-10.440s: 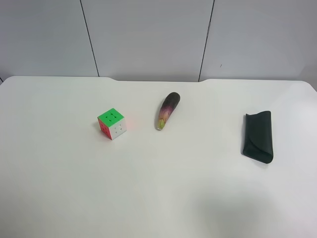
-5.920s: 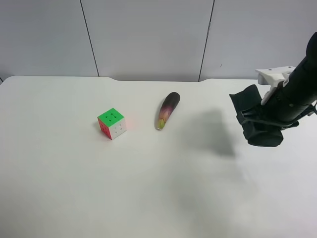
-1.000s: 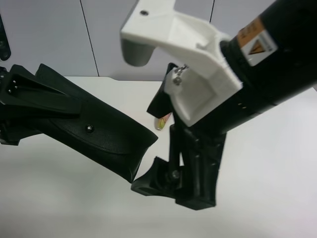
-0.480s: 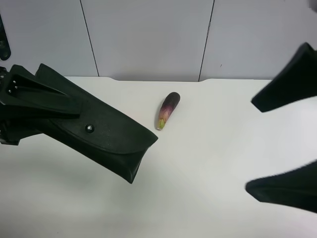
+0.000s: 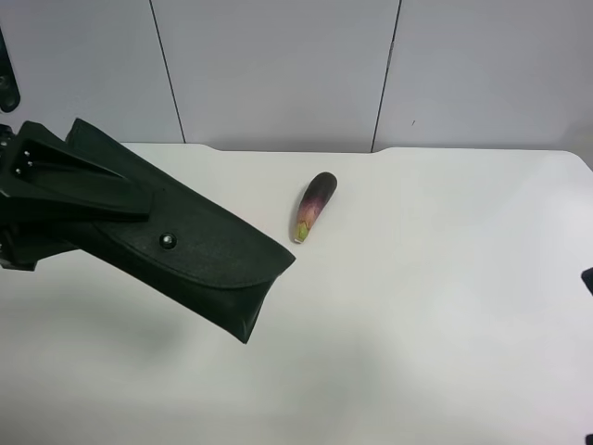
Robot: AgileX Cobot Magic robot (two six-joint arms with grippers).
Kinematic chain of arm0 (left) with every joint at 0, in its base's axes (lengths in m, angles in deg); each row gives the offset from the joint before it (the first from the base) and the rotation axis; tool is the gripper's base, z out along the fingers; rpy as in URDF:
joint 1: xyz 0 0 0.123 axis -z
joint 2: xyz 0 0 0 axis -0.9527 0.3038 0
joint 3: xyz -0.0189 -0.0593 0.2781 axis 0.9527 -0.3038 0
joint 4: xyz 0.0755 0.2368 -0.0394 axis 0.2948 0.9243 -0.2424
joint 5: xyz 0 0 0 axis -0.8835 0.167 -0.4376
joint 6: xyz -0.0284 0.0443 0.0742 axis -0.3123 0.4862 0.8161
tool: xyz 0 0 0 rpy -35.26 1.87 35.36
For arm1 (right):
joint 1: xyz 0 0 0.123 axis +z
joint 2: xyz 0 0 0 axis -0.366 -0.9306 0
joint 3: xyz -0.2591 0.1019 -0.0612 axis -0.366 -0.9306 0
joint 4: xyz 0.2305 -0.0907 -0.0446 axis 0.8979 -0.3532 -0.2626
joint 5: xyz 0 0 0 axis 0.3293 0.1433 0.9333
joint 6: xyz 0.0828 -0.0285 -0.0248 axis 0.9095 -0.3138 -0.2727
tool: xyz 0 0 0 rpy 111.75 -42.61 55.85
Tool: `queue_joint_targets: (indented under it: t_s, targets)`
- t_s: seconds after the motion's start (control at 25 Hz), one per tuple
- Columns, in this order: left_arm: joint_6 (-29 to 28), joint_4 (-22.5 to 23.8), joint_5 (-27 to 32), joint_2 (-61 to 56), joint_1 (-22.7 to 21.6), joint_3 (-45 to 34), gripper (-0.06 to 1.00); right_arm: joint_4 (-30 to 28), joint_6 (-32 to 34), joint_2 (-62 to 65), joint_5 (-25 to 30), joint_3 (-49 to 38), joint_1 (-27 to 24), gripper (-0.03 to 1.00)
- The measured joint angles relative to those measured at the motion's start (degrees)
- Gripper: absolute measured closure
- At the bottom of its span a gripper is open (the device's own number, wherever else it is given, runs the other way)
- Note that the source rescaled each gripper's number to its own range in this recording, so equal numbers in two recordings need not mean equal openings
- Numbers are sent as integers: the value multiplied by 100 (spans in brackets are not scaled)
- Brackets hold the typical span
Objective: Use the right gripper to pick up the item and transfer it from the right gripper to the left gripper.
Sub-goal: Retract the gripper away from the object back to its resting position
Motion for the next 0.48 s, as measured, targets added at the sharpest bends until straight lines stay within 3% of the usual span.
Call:
queue_joint_targets:
  t_s: [0.48]
  targets:
    - [44,0,-2,0,0,0,94,-356,294,1452,-106,-696,0,-3]
